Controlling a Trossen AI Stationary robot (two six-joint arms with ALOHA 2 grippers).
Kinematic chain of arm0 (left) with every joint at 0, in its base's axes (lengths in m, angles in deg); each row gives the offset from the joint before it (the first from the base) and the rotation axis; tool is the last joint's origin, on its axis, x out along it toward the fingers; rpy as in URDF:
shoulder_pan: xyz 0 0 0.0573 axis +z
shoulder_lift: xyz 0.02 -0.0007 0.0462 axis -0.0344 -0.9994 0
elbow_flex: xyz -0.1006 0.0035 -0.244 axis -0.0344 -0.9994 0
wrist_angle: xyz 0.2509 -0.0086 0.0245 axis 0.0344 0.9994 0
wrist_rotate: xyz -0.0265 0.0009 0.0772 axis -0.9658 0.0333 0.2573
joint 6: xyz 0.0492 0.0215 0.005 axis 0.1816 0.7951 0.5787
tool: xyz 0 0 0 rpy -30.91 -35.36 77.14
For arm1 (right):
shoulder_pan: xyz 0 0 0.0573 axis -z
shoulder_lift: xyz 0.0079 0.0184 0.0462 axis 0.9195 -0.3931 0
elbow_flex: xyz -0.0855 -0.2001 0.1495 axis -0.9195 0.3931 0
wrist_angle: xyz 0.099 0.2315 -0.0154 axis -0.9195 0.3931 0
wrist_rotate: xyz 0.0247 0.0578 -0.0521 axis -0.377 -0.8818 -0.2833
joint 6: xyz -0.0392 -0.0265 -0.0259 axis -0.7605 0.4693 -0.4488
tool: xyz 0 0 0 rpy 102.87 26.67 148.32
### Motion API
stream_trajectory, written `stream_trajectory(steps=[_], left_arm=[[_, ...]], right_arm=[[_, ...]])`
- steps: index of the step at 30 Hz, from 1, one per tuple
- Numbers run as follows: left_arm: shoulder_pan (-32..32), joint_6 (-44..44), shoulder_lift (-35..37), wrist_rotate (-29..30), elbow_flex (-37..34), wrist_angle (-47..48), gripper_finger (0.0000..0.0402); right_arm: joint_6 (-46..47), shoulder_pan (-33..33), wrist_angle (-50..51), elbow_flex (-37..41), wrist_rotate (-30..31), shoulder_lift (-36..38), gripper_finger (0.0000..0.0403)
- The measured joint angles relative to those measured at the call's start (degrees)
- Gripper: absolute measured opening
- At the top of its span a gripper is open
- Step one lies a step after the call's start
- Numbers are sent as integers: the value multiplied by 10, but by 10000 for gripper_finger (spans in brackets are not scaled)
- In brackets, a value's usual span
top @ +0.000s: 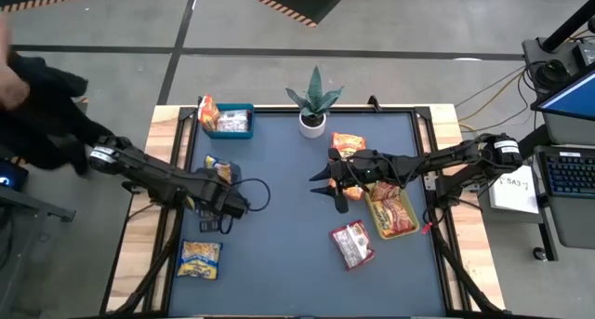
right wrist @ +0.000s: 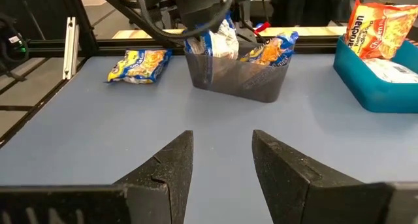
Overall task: Sort Maruchan noodles
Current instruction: Adjust the blue noodle pack in the bin, then put the orange noodle pack into the blue bin
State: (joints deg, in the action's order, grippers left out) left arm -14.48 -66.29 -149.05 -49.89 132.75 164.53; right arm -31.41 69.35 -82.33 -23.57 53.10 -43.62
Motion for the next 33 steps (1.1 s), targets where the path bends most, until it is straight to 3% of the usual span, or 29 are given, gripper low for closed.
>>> stream_trajectory(steps=[8,18,28,33], left_arm=[[-38,-45,0,-1,42,23,164],[-98,-157,3,14,111,33,171],[-271,-197,8,274,101,-171,170],[-330,-235,8,343,87,-246,158]], right_arm=[[0,0,0,0,0,0,146],[4,0,4,0,0,0,146],[95,-11,18,-1,0,0,146],[189,-15,111,-46,-3,1,146]])
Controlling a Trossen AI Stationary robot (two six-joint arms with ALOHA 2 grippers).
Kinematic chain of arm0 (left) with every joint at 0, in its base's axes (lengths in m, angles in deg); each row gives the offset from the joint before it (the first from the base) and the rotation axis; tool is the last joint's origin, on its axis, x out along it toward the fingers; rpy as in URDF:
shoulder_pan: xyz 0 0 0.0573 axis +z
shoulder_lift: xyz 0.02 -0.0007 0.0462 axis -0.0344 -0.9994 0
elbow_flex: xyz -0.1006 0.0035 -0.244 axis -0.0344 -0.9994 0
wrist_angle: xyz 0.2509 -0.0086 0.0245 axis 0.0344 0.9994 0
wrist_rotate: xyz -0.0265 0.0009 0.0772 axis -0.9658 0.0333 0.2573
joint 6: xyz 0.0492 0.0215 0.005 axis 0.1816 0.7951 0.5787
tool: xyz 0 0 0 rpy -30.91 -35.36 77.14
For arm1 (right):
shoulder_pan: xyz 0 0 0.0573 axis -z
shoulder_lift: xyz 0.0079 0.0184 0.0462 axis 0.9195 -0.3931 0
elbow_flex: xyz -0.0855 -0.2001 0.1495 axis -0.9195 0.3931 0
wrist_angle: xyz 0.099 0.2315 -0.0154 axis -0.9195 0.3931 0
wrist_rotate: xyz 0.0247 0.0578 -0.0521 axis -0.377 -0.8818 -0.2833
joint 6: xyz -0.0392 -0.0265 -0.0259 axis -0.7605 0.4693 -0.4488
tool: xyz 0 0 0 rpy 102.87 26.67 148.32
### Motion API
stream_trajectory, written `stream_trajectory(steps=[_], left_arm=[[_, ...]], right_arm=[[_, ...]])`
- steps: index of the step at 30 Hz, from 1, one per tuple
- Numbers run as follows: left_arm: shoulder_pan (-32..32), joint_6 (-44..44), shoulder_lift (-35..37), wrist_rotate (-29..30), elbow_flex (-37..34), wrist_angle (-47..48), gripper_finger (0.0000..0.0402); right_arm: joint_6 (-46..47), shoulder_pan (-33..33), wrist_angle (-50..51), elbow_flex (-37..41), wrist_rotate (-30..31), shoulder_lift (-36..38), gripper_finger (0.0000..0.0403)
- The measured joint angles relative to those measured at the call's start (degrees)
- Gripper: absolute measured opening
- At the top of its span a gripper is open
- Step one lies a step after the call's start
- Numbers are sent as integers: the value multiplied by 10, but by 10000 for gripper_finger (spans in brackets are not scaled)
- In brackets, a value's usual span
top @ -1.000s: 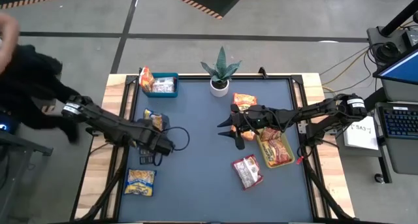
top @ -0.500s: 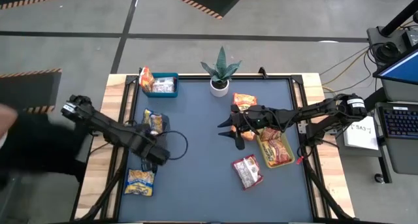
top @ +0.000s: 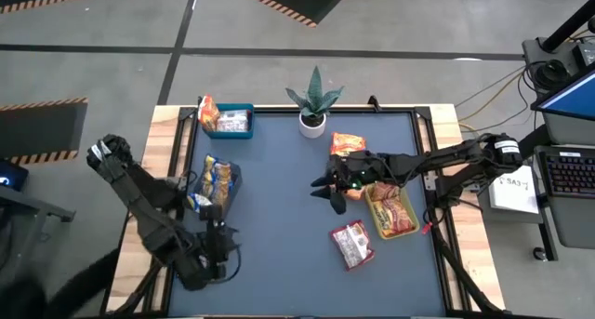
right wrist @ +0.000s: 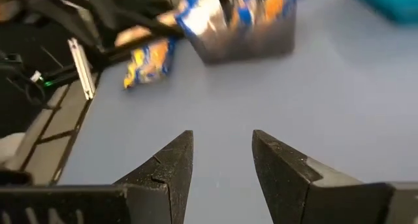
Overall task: Sort Maruchan noodles
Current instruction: Put the orange noodle pack into the blue bin
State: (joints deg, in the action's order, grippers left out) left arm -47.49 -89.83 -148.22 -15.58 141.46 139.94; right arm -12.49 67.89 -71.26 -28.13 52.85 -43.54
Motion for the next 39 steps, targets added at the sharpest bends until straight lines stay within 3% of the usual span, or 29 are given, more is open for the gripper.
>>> stream_trajectory(steps=[7,14,18,26,32,39], left_arm=[[-38,18,-3,94,-25,-80,143],[-37,26,-19,179,-39,-80,139],[-36,38,-31,195,-39,-79,139],[-36,38,-43,195,-39,-76,139],[-36,38,-43,199,-39,-76,139],[-36,51,-43,243,-39,-73,139]], right_arm=[[103,-35,270,-116,18,-20,146],[176,-65,595,-258,141,-110,146],[177,-62,744,-316,205,-185,146],[154,-67,774,-331,215,-290,146],[156,-67,777,-332,271,-319,142],[155,-68,780,-331,290,-321,93]])
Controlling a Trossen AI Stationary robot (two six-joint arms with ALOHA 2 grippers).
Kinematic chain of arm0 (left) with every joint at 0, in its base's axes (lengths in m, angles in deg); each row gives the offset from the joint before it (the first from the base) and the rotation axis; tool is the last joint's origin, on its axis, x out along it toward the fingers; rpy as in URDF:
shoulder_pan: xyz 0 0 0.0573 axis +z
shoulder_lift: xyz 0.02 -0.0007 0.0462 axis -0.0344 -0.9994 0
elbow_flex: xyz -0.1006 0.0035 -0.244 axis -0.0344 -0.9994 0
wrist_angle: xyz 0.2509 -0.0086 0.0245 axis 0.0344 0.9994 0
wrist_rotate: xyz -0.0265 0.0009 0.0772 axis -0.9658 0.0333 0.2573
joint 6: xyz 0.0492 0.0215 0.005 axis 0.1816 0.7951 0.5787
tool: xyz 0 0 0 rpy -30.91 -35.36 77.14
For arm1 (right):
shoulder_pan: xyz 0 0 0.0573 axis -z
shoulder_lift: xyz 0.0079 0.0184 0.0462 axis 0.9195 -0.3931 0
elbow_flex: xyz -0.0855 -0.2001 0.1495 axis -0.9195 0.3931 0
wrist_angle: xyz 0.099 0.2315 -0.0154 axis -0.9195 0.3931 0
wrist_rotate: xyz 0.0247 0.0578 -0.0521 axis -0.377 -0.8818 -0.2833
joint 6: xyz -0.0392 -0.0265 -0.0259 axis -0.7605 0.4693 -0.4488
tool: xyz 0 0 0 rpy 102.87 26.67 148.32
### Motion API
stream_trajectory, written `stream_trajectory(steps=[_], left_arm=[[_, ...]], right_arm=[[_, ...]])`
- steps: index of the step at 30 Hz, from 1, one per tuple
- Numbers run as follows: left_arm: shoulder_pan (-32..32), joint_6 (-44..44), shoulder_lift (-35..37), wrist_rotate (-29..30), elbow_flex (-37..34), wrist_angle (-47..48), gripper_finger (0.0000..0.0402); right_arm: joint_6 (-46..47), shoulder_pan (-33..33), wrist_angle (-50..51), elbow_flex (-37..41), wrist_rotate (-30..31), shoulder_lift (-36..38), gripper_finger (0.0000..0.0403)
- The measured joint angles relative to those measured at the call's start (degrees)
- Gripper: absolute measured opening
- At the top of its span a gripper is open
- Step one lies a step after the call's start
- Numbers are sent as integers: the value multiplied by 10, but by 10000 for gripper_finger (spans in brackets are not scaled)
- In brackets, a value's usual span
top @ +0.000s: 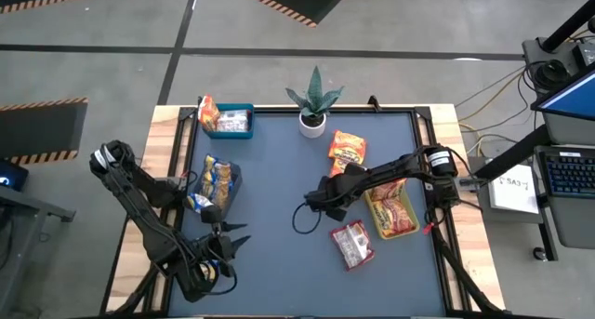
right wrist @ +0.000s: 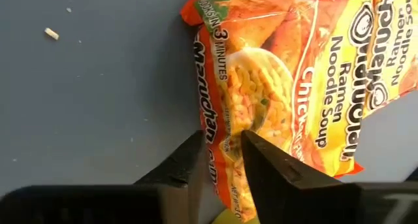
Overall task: Sort Maruchan noodles
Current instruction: Put the orange noodle pack into the blue bin
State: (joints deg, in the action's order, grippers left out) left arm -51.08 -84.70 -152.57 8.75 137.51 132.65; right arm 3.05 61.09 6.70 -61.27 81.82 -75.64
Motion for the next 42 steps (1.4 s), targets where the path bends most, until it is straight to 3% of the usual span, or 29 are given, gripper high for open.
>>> stream_trajectory(steps=[6,12,19,23,30,35,42], left_arm=[[0,9,0,20,0,0,139],[1,2,0,22,0,-1,139],[9,0,0,74,0,-5,139],[21,0,0,76,0,-8,139],[46,0,-1,41,0,-29,139],[72,6,-13,0,0,-44,139],[144,133,-50,-125,-3,-146,123]], right_arm=[[-11,0,-10,1,-1,12,22],[-31,-2,-56,-3,-5,23,9],[-128,-33,-313,-22,-71,23,8],[-194,-63,-427,-38,-83,24,8],[-238,-93,-386,-67,-85,28,8],[-226,-94,-303,-63,-125,38,8],[-218,-84,-240,-21,-123,74,8]])
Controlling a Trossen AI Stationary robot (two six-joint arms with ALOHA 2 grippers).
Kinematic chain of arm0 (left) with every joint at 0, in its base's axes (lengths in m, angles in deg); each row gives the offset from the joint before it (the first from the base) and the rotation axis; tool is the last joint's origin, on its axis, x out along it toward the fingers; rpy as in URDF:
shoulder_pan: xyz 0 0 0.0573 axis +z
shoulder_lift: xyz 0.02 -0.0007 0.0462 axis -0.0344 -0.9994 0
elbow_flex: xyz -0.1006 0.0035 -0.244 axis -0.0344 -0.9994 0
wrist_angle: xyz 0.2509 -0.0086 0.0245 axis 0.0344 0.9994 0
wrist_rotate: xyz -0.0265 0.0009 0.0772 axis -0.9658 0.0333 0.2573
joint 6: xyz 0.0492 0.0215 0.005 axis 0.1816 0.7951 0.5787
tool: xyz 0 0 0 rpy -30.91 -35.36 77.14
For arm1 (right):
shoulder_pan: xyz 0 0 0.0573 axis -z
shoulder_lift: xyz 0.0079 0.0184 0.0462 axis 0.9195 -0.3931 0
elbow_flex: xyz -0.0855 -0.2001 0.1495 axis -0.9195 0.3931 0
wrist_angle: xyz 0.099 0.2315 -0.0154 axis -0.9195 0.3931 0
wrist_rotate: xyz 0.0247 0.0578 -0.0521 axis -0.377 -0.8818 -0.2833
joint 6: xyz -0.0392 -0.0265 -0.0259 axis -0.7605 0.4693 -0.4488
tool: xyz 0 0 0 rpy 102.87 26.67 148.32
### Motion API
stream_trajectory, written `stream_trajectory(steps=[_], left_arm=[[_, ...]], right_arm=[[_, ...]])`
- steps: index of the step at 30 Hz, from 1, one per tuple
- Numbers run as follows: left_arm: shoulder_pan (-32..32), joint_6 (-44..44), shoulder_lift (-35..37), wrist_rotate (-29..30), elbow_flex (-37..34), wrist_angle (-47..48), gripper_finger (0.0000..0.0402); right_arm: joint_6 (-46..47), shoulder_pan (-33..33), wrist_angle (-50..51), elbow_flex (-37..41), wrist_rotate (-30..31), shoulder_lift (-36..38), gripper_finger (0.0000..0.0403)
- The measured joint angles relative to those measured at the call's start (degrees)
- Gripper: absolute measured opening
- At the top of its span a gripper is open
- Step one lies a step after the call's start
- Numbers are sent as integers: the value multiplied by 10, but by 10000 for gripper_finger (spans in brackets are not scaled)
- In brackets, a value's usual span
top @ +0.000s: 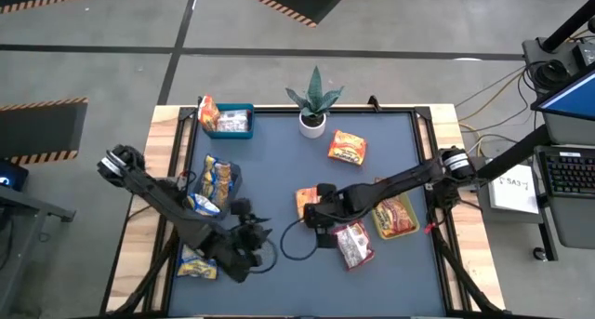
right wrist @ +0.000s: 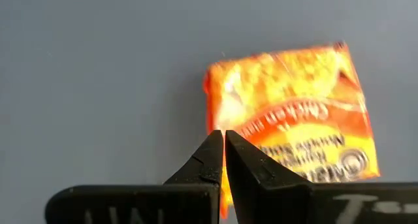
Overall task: Sort Maruchan noodles
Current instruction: Put the orange noodle pack into the blue bin
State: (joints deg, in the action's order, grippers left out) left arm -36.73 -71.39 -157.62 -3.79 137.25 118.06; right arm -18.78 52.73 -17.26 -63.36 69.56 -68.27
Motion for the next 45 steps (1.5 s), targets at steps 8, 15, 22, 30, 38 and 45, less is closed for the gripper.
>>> stream_trajectory(steps=[8,15,22,30,38,45], left_arm=[[110,191,-63,-133,-1,-162,69],[184,281,-135,-229,-3,-294,10],[215,290,-193,-264,-3,-358,1],[216,285,-215,-265,-8,-363,0],[215,257,-215,-265,-27,-372,0],[215,228,-215,-264,-46,-369,0]], right_arm=[[21,42,-24,101,0,85,8],[78,87,-95,203,0,158,9],[141,137,-108,244,-31,194,15],[161,184,-117,246,-113,186,103],[173,205,-197,247,-186,142,223],[179,217,-216,241,-193,105,297]])
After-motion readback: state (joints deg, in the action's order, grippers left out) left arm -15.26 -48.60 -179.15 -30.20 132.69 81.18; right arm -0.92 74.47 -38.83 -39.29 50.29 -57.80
